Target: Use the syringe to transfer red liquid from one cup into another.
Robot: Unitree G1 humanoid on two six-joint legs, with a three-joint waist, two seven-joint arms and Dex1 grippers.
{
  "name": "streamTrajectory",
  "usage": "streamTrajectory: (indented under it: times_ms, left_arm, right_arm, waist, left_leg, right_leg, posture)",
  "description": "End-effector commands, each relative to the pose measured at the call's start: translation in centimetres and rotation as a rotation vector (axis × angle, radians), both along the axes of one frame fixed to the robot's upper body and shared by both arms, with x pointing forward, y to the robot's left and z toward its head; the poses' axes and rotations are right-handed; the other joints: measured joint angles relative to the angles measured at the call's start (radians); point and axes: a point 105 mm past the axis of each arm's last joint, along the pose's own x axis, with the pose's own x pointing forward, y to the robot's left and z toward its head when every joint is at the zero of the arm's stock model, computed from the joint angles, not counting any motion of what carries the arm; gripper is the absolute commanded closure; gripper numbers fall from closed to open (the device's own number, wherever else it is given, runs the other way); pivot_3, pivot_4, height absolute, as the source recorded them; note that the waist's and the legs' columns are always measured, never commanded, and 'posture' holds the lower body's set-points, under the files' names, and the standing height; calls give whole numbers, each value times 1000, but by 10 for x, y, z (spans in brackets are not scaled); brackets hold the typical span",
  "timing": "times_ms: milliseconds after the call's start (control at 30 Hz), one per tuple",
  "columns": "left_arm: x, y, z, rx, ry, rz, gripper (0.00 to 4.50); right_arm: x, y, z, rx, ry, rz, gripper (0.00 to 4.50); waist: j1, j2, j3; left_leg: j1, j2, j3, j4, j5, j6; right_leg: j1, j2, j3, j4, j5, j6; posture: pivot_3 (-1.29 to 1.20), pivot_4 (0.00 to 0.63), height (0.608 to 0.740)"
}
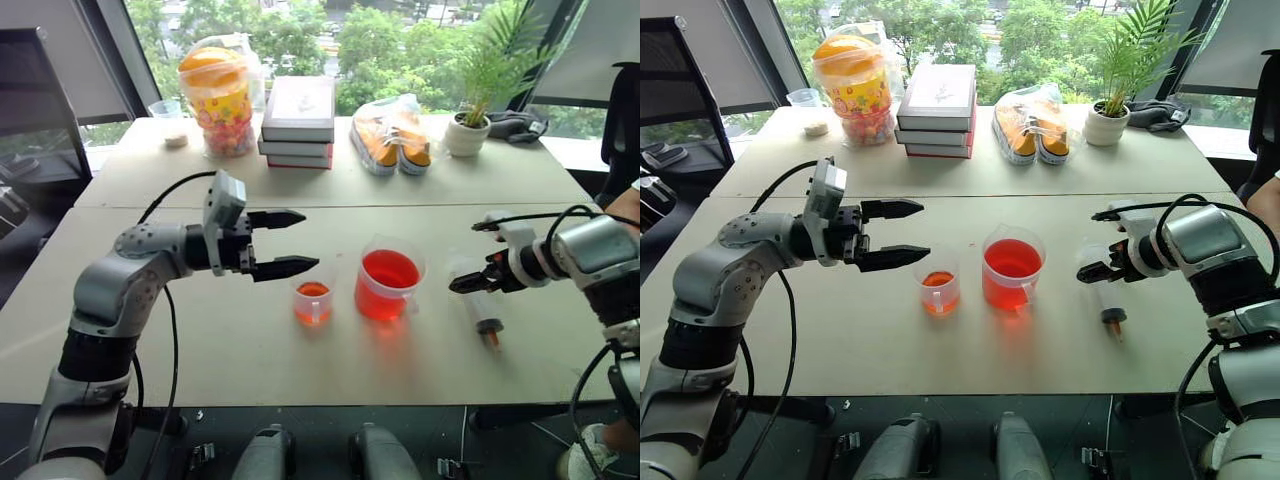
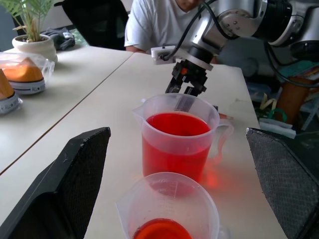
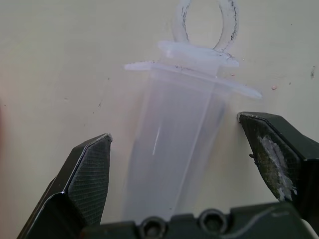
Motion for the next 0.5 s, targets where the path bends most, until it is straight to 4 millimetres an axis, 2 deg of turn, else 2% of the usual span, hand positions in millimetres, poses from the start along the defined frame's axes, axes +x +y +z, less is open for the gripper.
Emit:
streamTrajectory:
  times_ms: [33, 67, 167, 300, 333, 433, 500]
  left_arm:
    - [-4, 1, 8, -15, -47, 5, 0]
    - [-4, 1, 7, -16, -47, 7, 0]
    - [-4, 2, 7, -18, -48, 18, 0]
    - [-3, 2, 6, -20, -48, 21, 0]
    - [-2, 2, 5, -19, -49, 22, 0]
    - [-1, 2, 5, -18, -50, 19, 0]
    - [0, 1, 5, -16, -55, 14, 0]
  right_arm:
    - [5, 2, 2, -4, 6, 6, 34]
    - [6, 1, 0, -10, 15, 6, 34]
    - [4, 2, -4, -15, 40, 9, 868]
    - [0, 4, -8, -49, 63, 44, 2738]
    - [-1, 5, -9, -58, 67, 56, 3051]
    - [-3, 2, -7, -115, 41, 99, 3083]
    - [1, -4, 9, -125, -30, 85, 3083]
  waist:
    - [0, 0, 0]
    - [0, 0, 0]
    - [0, 0, 0]
    - [0, 0, 0]
    - [0, 0, 0]
    - [1, 0, 0]
    - [1, 0, 0]
  left_leg:
    - [0, 0, 0, 0, 0, 0]
    - [0, 0, 0, 0, 0, 0]
    - [1, 0, 0, 0, 0, 0]
    - [1, 0, -1, 0, 0, 0]
    - [1, 0, -1, 0, 0, 0]
    - [1, 0, -1, 0, 0, 0]
    - [1, 0, -1, 0, 0, 0]
  right_leg:
    - [0, 0, 0, 0, 0, 0]
    - [0, 0, 0, 0, 0, 0]
    - [1, 0, 0, 0, 0, 0]
    - [1, 0, 0, 0, 0, 0]
    - [1, 0, 0, 0, 0, 0]
    - [1, 0, 0, 0, 0, 0]
    - [1, 0, 0, 0, 0, 0]
  posture:
    - [0, 150, 740]
    - [0, 150, 740]
    - [0, 150, 740]
    - [0, 150, 740]
    - [0, 150, 740]
    - [0, 150, 740]
    - [0, 150, 740]
